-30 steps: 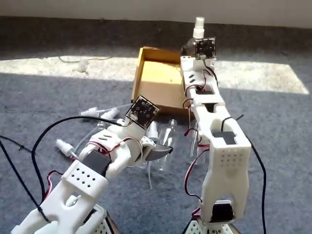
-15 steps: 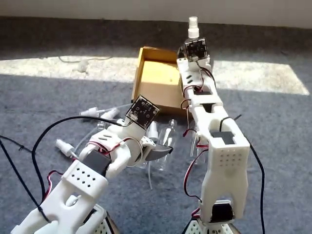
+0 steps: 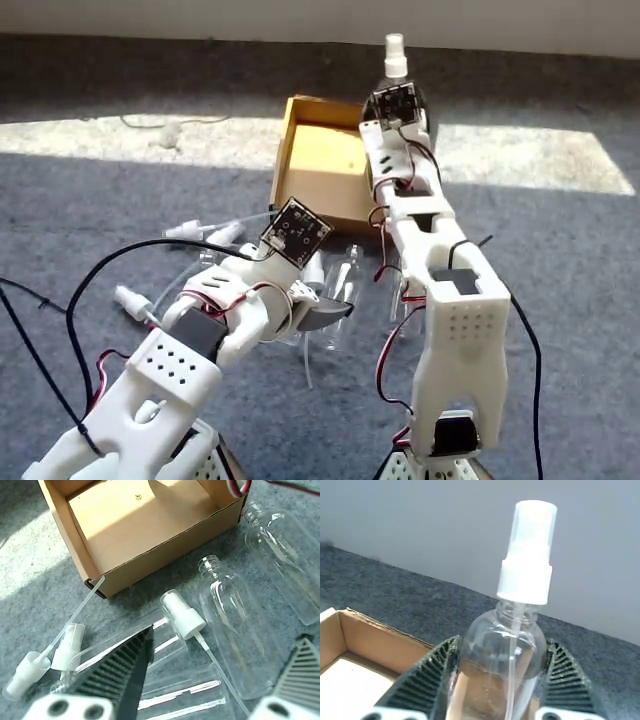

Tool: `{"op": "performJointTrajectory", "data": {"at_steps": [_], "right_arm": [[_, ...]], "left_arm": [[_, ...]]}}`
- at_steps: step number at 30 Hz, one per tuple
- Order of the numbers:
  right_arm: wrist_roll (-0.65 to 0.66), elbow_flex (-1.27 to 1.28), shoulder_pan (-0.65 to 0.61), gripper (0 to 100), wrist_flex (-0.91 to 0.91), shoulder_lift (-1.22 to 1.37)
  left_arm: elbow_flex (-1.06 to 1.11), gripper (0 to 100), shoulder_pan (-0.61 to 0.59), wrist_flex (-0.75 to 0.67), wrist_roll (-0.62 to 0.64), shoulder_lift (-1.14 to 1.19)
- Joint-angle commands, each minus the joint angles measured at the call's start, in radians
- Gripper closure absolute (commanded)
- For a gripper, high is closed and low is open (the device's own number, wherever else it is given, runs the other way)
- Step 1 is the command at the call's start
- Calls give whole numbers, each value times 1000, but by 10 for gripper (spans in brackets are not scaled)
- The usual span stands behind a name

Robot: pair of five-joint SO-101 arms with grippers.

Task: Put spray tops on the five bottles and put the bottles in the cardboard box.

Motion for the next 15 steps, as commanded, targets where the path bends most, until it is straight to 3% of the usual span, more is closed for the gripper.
{"op": "performJointTrajectory", "data": {"at_steps": [1, 15], "right_arm": [[9, -2, 18, 803, -33, -10], [-68, 27, 41, 803, -94, -12]], "left_arm": [[-7, 618, 5, -18, -8, -2], [-5, 618, 5, -18, -9, -2]]}}
